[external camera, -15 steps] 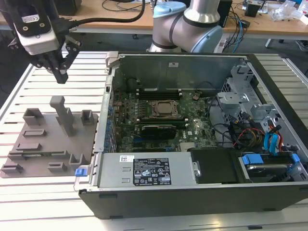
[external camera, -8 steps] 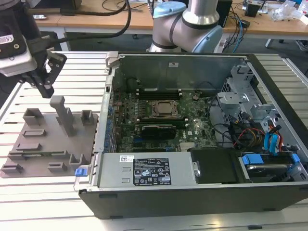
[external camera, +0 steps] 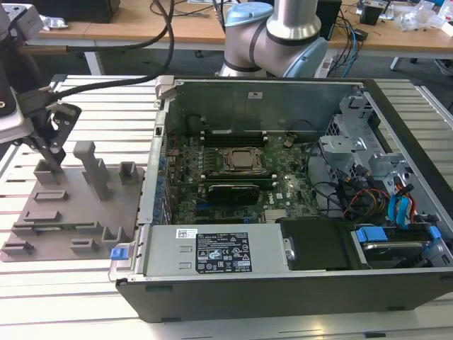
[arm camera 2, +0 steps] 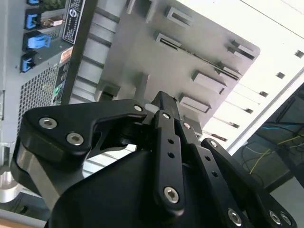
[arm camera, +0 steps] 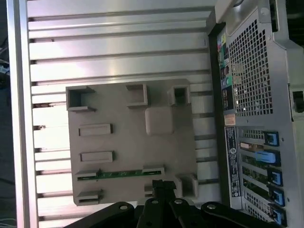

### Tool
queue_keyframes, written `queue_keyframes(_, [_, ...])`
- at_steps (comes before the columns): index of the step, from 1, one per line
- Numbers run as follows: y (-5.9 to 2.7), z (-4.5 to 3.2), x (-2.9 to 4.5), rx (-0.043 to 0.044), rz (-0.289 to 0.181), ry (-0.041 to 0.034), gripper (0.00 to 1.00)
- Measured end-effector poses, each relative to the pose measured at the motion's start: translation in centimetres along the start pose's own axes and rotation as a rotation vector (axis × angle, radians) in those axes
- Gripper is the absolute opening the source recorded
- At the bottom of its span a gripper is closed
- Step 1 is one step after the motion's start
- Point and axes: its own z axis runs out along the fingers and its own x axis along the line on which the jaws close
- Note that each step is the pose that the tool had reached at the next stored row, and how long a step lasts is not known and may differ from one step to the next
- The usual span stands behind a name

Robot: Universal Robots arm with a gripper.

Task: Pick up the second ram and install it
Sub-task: 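Reach for the second ram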

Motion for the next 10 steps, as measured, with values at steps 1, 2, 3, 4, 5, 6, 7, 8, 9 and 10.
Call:
queue_keyframes(1, [-0.06,0.28,0.16,-0.0001,0.000,0.0007,0.11])
queue_keyframes(2, [-0.13,0.54,0.22,0.0008,0.000,0.0119,0.11])
queue_keyframes(3, [-0.21,0.70,0.27,0.0045,0.001,0.0406,0.11])
queue_keyframes(4, [-0.53,1.09,0.29,0.0054,-0.008,0.0524,0.11])
queue_keyframes(5, [-1.01,1.73,0.37,0.0060,-0.021,0.0601,0.11])
queue_keyframes(6, [-1.08,1.92,0.44,0.0058,-0.022,0.0600,0.11])
queue_keyframes(7, [-1.12,2.12,0.49,0.0058,-0.023,0.0601,0.11])
queue_keyframes(8, [-1.17,2.42,0.59,0.0058,-0.023,0.0601,0.11])
queue_keyframes(9, [-1.20,2.67,0.66,0.0058,-0.022,0.0602,0.11])
queue_keyframes(10, [-1.22,2.85,0.71,0.0059,-0.023,0.0602,0.11])
